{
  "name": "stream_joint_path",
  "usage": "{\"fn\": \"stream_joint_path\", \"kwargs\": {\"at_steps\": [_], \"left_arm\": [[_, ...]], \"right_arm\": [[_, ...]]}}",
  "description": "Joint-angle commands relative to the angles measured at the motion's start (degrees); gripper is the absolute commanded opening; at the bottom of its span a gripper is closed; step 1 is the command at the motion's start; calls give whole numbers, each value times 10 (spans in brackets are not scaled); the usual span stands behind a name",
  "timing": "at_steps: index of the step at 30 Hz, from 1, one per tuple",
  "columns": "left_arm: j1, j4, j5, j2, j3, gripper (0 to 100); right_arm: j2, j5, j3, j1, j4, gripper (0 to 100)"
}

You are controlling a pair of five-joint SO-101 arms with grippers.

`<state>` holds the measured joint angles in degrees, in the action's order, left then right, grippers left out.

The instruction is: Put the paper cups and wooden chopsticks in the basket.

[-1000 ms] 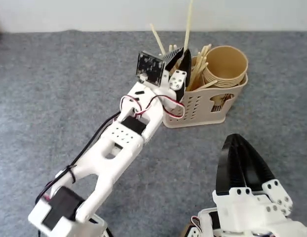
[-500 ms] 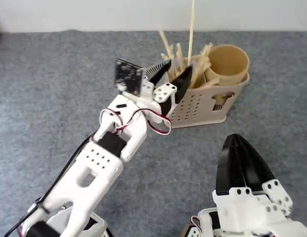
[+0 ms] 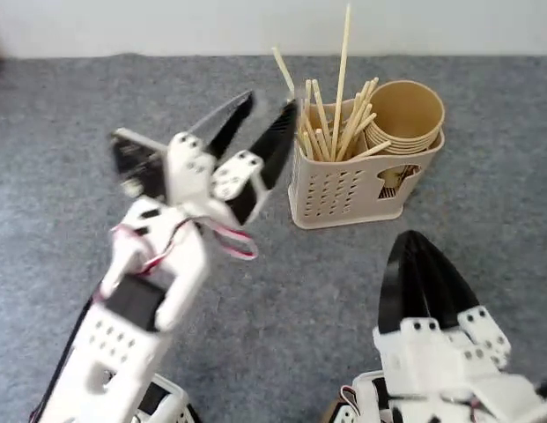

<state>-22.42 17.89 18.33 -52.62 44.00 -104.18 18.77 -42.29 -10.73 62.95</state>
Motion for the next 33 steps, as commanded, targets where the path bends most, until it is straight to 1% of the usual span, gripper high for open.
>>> {"fn": "stream_joint_path", "kwargs": {"at_steps": [1,3,6,7,9,13,17,20,24,29,33], "left_arm": [[36,64,4,-113,24,129],[52,86,1,-178,60,73],[55,104,-64,-273,126,14],[57,107,-83,-304,152,13],[59,120,-97,-363,200,13],[95,189,-99,-448,255,13],[148,254,-100,-462,261,13],[171,295,-127,-466,268,13],[198,336,-135,-466,275,13],[248,372,-135,-466,277,13],[265,407,-133,-467,278,12]], "right_arm": [[2,8,-33,1,-38,9],[2,7,-46,1,-53,9],[2,7,-51,1,-59,9],[2,7,-51,1,-59,9],[2,7,-51,1,-59,9],[8,6,-53,2,-55,9],[9,4,-78,0,-60,9],[27,-28,-108,-31,-65,9],[40,-55,-161,-74,-67,9],[23,-61,-219,-74,-51,9],[-2,-61,-270,-71,-26,9]]}}
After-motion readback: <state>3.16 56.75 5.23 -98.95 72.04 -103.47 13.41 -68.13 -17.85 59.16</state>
